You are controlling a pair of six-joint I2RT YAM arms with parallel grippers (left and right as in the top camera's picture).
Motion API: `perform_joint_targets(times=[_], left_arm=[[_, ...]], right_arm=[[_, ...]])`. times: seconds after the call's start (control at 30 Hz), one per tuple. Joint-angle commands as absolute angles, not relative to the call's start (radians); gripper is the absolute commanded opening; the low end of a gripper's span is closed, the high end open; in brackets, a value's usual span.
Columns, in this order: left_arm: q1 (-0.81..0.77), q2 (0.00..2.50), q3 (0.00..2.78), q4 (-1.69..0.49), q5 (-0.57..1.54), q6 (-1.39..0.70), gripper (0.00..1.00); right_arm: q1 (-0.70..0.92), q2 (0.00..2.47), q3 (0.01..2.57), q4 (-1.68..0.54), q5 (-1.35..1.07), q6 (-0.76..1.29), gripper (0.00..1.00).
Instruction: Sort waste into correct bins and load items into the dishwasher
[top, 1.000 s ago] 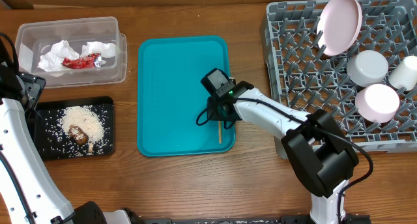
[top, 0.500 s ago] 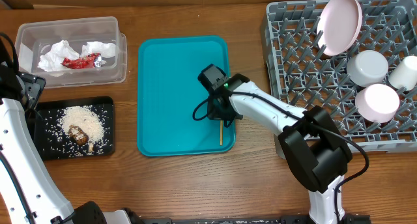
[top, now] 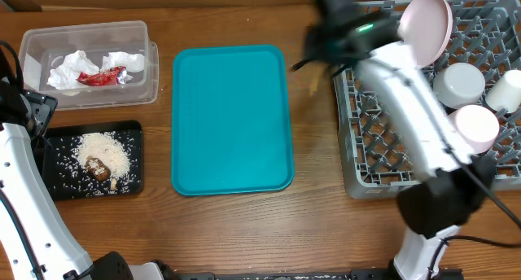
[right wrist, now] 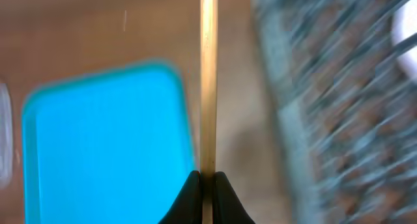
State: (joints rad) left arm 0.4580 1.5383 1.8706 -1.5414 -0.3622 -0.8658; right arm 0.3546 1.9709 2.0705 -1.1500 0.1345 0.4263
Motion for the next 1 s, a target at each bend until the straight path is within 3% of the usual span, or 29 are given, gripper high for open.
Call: perform_joint_targets(times=[0.0,0.27,0.57,0.63,0.7,0.97], left_arm=[[0.458,1.531,1.869,-1.543,-0.362,-0.887,1.00],[0.458,1.531,1.869,-1.543,-0.362,-0.887,1.00],[0.458,1.531,1.869,-1.543,-0.362,-0.887,1.00],[0.458,1.531,1.869,-1.543,-0.362,-0.887,1.00],[0.458,1.531,1.869,-1.543,-0.362,-0.887,1.00],[0.458,1.531,1.869,-1.543,-0.362,-0.887,1.00]], right_arm=[[0.239,1.936,2.123,-1.137,0.103,0.171,0.04],[0.088,1.972,2.065,-1.098,0.072,0.066,0.04],[0.091,2.107,1.996,-1.024,-0.007,0.067,0.07],[0.097,2.127,1.996,-1.029,-0.011,0.067,0.14],[0.103,2.139,1.996,-1.035,-0.010,0.067,0.36],[0.105,2.138,2.000,-1.089,-0.009,0.105,0.43]])
